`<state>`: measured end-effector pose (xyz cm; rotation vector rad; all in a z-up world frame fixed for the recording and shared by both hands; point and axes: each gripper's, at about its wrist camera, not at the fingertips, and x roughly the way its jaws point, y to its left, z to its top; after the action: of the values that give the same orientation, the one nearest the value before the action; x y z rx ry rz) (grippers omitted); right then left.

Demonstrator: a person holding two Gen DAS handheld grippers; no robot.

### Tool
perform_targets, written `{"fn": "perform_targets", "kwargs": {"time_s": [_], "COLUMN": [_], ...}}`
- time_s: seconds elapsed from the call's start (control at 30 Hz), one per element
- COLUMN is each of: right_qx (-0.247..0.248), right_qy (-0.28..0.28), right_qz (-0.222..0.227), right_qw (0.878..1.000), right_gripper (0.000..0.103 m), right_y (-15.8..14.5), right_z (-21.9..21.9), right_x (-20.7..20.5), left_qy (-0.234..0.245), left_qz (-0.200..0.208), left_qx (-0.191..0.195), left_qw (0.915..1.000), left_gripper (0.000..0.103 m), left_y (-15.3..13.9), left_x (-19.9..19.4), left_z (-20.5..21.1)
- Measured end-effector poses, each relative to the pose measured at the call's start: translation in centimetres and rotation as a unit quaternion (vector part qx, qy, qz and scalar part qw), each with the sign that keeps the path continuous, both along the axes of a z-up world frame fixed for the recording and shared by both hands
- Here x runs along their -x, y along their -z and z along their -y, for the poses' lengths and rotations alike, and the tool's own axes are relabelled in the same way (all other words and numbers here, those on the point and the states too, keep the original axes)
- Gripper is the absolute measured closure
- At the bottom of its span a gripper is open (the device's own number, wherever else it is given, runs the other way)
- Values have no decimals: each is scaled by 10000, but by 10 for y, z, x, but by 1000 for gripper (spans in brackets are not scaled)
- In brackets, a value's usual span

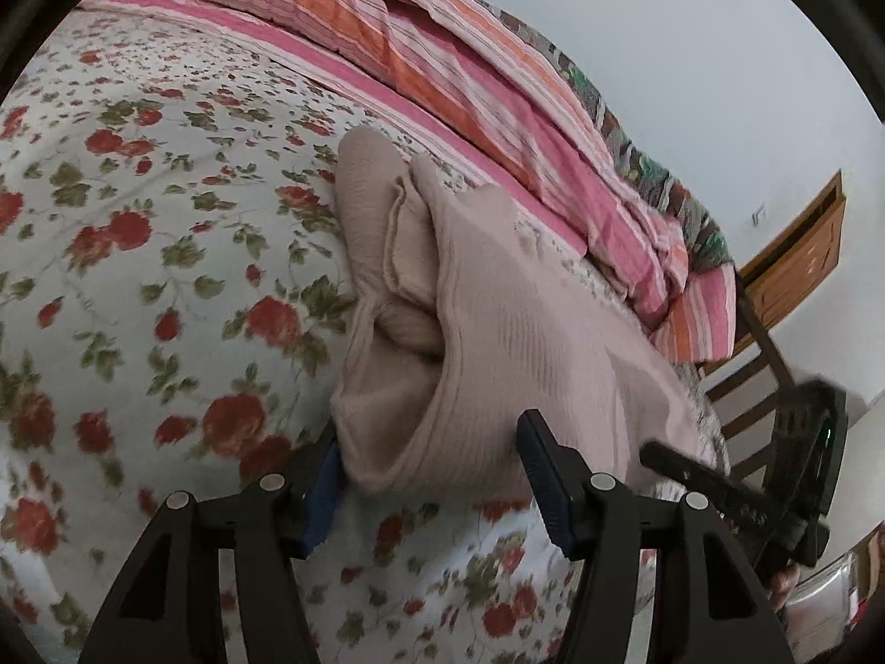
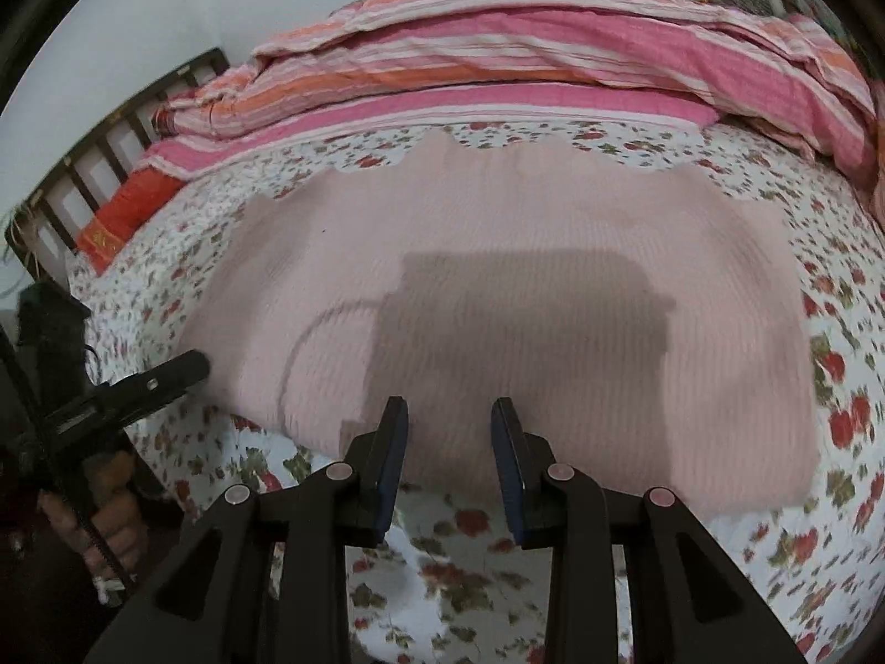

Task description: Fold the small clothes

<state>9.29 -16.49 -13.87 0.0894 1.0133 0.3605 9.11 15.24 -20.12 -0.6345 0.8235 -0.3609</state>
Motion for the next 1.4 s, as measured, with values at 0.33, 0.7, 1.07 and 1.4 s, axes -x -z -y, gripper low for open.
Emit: {"fn": "perform_targets", "kwargs": {"time_s": [0.33, 0.7, 1.07, 1.4], "right_qx": [-50, -485, -890, -1057], "right_qy": [770, 1445, 1977, 2352], "right_qz": [195, 316, 673, 570], "right_qw": [9968, 9878, 9739, 9645], "right_gripper": [72, 72, 72, 72], "right_y": [-19, -17, -27, -19], "right_z": [76, 155, 216, 250], "right_x": [21, 36, 46, 67], "left_qy": [-74, -571, -89, 1401], "left_qz": [-17, -32, 561, 214], "left_qx": [121, -797, -2604, -2440], "left_qw": [9999, 9952, 9638, 9594], "left_gripper": [48, 85, 86, 86], "left_y": [-11, -60, -151, -117], "left_x": [-34, -48, -57, -55], "left_z": [20, 41, 172, 322]}}
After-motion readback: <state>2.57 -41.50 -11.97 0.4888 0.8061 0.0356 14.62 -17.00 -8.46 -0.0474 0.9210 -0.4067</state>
